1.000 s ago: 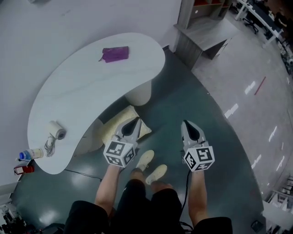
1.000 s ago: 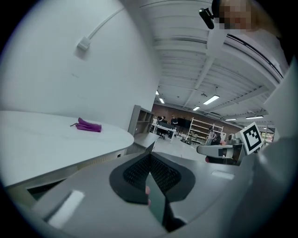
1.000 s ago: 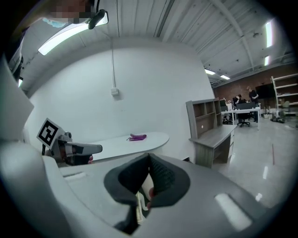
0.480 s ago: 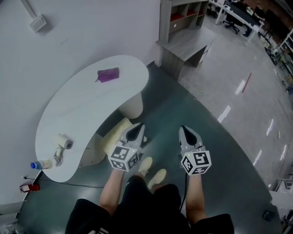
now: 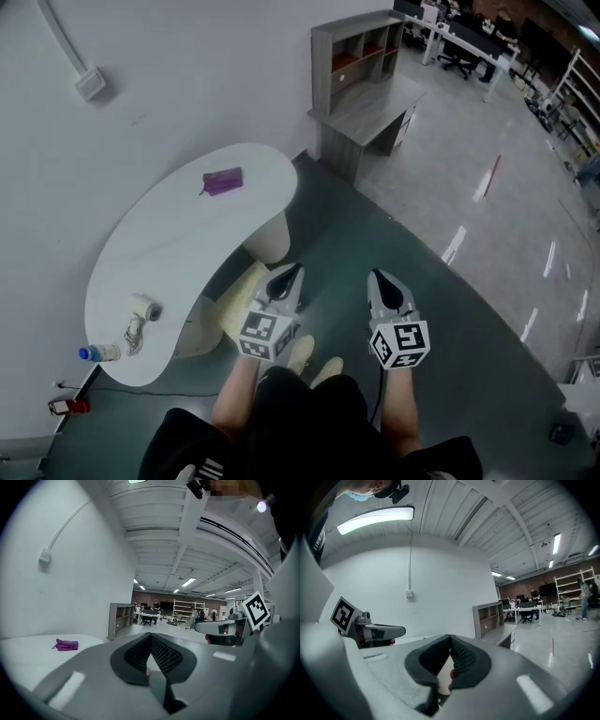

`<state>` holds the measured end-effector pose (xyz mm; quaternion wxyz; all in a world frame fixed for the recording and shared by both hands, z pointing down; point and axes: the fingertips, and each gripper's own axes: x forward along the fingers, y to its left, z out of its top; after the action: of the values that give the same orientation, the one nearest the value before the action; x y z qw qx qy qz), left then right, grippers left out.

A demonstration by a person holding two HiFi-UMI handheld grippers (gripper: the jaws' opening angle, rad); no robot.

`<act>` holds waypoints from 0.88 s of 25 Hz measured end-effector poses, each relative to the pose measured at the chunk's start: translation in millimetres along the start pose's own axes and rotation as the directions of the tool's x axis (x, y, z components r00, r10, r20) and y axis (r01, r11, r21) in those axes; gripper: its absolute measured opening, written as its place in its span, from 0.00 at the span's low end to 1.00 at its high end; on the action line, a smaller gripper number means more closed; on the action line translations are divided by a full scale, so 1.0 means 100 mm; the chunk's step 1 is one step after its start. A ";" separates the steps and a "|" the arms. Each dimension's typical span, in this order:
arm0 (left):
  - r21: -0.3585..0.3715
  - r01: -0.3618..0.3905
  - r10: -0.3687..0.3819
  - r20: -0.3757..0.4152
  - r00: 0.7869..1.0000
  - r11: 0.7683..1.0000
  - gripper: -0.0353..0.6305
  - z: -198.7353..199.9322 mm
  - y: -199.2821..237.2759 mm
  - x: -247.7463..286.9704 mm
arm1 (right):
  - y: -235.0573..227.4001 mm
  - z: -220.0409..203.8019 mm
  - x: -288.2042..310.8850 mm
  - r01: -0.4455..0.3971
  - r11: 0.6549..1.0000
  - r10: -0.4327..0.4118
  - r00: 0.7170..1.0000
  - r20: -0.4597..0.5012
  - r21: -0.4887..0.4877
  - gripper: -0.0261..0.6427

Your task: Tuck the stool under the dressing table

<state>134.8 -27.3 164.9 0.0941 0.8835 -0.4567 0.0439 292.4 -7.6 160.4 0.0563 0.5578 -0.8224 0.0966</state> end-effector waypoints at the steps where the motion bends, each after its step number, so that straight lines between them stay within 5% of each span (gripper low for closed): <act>1: -0.003 0.003 -0.003 0.000 1.000 1.000 0.06 0.03 -0.01 -0.01 | 0.01 0.01 -0.04 0.006 1.000 -0.006 1.000 0.001 0.000 0.04; 22: -0.008 0.076 -0.076 0.011 0.997 0.997 0.06 0.17 -0.20 -0.04 | 0.04 0.04 -0.26 0.064 0.998 -0.064 0.998 0.007 -0.007 0.04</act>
<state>148.7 -16.8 145.4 0.0970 0.9002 -0.4233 0.0336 297.9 16.2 150.5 0.0584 0.5839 -0.8047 0.0899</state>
